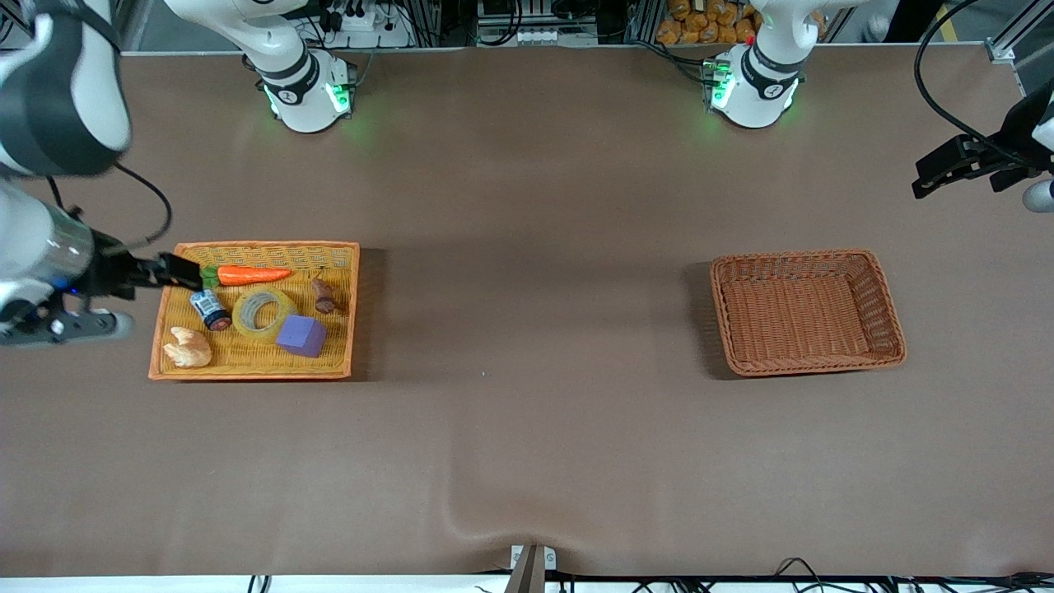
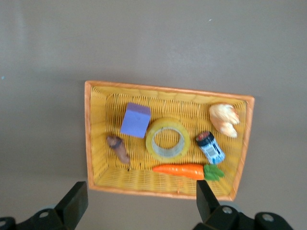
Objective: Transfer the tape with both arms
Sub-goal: 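Reach the right gripper down over the yellow tape roll and grasp it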
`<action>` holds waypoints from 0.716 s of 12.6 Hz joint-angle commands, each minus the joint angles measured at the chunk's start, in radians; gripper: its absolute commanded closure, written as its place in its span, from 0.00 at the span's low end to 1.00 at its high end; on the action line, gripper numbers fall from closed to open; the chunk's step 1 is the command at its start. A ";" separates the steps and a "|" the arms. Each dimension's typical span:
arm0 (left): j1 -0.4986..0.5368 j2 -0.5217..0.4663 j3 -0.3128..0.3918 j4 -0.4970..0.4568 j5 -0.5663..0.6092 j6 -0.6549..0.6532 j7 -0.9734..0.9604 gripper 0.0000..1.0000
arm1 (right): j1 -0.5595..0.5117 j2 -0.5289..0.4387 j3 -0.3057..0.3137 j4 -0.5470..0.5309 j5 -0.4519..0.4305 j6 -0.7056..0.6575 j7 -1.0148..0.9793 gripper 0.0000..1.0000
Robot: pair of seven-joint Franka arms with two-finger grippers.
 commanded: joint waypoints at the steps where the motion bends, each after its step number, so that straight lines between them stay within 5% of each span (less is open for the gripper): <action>1: 0.003 -0.004 -0.003 -0.002 -0.009 0.007 0.007 0.00 | 0.002 -0.014 -0.004 -0.172 0.002 0.143 -0.001 0.00; 9: 0.004 -0.004 -0.002 -0.016 -0.009 0.007 0.009 0.00 | 0.002 -0.023 -0.002 -0.638 0.002 0.551 -0.027 0.00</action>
